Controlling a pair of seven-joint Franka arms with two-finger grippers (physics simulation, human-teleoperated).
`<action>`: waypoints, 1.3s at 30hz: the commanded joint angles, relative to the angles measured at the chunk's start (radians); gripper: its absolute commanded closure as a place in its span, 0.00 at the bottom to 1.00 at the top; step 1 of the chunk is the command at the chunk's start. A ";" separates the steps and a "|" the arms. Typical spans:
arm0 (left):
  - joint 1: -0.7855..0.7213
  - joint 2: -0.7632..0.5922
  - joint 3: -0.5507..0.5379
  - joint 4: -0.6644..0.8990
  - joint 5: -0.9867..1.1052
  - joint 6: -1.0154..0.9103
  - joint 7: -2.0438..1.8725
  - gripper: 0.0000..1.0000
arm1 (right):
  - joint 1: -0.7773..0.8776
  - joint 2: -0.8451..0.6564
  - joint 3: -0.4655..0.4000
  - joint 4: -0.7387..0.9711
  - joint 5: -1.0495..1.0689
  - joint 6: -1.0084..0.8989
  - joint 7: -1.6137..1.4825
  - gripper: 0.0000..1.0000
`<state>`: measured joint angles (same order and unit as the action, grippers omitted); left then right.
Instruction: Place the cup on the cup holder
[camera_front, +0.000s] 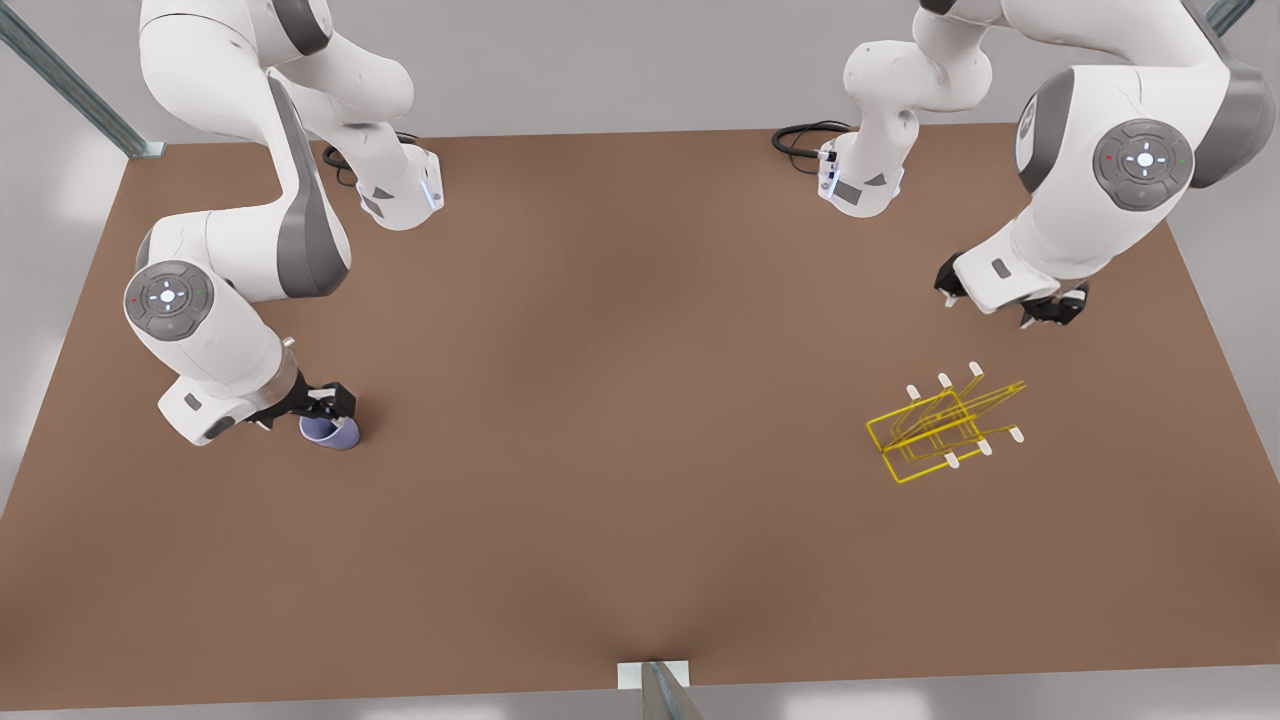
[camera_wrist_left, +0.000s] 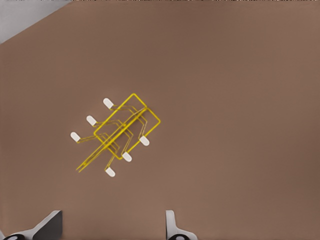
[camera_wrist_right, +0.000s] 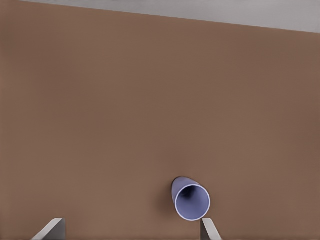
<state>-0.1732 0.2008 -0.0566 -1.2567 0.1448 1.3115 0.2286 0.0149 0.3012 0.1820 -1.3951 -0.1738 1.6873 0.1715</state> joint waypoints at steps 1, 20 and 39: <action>0.000 0.000 0.000 0.000 0.001 0.020 0.009 0.00 | -0.018 0.003 0.001 -0.001 0.020 0.005 0.028 0.00; -0.006 0.005 -0.002 0.000 0.001 0.008 0.011 0.00 | -0.308 0.013 0.004 -0.498 0.080 0.356 -0.386 0.00; -0.015 0.006 -0.002 -0.001 0.001 -0.006 0.009 0.00 | -0.360 -0.051 0.019 -0.706 0.079 0.749 -0.520 0.00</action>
<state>-0.1892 0.2082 -0.0582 -1.2583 0.1453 1.3100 0.2374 -0.3437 0.2509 0.2007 -2.1017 -0.0966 2.3710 -0.1919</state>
